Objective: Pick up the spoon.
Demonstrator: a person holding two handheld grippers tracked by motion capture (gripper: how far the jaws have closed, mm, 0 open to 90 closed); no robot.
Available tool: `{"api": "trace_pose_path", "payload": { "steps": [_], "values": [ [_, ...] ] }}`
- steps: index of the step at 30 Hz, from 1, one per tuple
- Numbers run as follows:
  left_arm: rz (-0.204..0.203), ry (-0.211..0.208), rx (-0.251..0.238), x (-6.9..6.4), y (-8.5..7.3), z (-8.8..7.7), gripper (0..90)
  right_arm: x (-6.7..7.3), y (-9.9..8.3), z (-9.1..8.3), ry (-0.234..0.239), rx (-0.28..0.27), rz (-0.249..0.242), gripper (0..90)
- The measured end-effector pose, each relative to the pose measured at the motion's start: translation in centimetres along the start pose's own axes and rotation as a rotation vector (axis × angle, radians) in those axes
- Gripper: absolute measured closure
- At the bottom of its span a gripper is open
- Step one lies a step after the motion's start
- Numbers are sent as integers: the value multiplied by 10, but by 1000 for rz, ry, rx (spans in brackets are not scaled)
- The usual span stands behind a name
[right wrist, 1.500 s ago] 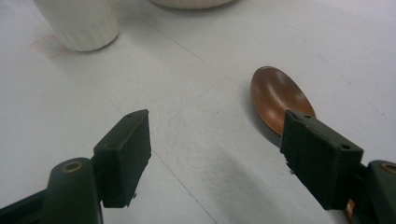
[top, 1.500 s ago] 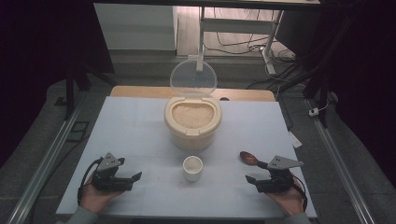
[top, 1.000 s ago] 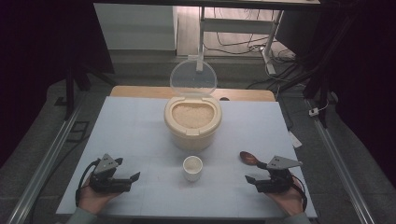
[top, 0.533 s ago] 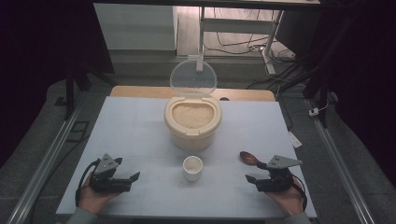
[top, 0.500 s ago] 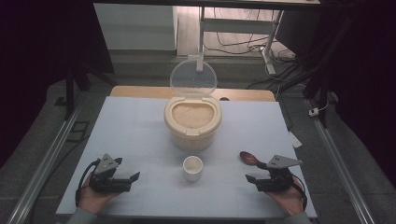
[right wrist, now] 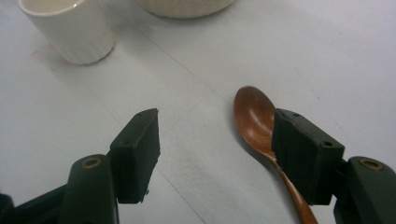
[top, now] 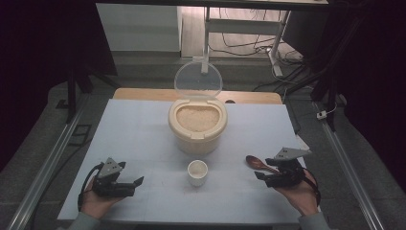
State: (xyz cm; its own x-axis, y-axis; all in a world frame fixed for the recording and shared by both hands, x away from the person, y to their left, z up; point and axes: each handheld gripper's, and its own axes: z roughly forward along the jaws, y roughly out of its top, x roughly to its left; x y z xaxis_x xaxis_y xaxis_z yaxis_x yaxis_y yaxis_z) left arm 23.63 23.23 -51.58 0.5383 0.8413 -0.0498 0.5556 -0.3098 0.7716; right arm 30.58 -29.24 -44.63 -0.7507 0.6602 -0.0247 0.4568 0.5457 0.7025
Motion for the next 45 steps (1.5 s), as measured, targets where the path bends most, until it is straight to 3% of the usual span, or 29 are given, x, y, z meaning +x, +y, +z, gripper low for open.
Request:
{"api": "trace_pose_path", "payload": {
  "steps": [2, 3, 4, 11, 16, 22, 36, 45],
  "values": [
    [1, 2, 3, 0, 0, 1, 116, -4, 11, -3, 10, 51, 2, 326],
    [1, 2, 3, 0, 0, 1, 116, -4, 11, -3, 10, 51, 2, 326],
    [0, 1, 2, 0, 0, 1, 116, -6, 17, -4, -10, 92, -23, 326],
    [0, 1, 9, 1, 0, 2, 116, -20, 23, -13, -23, 138, -21, 329],
    [0, 2, 13, 2, 0, 3, 116, -40, 13, -19, -35, 155, 11, 329],
    [1, -1, 17, 2, 0, 4, 116, -53, 4, -20, -39, 179, 32, 332],
    [12, 3, 29, 2, -1, 6, 116, -67, -13, -2, -24, 316, 7, 362],
    [14, 4, 30, 2, -1, 6, 116, -73, -18, 6, -18, 373, -17, 371]
  ]
}}
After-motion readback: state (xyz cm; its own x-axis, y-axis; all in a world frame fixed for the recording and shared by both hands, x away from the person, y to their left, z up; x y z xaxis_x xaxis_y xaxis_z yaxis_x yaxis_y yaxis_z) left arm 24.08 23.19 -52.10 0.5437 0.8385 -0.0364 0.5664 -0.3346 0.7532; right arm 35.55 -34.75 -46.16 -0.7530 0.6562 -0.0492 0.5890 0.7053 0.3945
